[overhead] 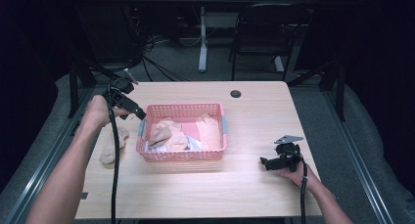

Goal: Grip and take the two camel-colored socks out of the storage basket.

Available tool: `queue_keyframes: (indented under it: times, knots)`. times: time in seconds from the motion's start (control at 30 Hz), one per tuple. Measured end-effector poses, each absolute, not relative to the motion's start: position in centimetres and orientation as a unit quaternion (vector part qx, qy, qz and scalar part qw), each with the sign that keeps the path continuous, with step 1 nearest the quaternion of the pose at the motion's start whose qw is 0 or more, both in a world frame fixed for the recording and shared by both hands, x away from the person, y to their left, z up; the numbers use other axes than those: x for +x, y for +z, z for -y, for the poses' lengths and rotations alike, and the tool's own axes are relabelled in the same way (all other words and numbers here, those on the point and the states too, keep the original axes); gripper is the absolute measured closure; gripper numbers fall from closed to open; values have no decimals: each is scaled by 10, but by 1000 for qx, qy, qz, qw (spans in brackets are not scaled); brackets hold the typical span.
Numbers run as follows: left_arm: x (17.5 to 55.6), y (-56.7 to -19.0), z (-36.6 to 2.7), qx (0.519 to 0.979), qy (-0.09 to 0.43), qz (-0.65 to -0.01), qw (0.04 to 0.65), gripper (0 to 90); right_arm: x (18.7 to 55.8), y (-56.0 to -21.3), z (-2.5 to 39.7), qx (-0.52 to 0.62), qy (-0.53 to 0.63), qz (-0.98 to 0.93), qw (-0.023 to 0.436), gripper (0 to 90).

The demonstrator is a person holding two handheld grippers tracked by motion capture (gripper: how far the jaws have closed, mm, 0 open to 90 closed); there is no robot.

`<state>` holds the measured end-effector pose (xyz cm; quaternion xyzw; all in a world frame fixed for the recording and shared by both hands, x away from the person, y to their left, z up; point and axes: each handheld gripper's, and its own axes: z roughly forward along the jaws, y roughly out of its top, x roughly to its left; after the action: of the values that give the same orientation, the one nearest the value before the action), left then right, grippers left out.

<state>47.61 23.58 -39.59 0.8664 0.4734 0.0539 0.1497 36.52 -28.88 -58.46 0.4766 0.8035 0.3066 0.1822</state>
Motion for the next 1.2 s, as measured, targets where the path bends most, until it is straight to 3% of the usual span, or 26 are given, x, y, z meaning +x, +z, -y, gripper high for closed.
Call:
queue_keyframes:
  times: [0.43, 1.2]
  knots:
    - [488, -420, -197, 881, 21, -453, 138, 3, 365, -585, 289, 477, 307, -803, 182, 0]
    - [494, -483, -171, 896, -30, -429, 111, 26, 365, -585, 289, 476, 308, -804, 179, 0]
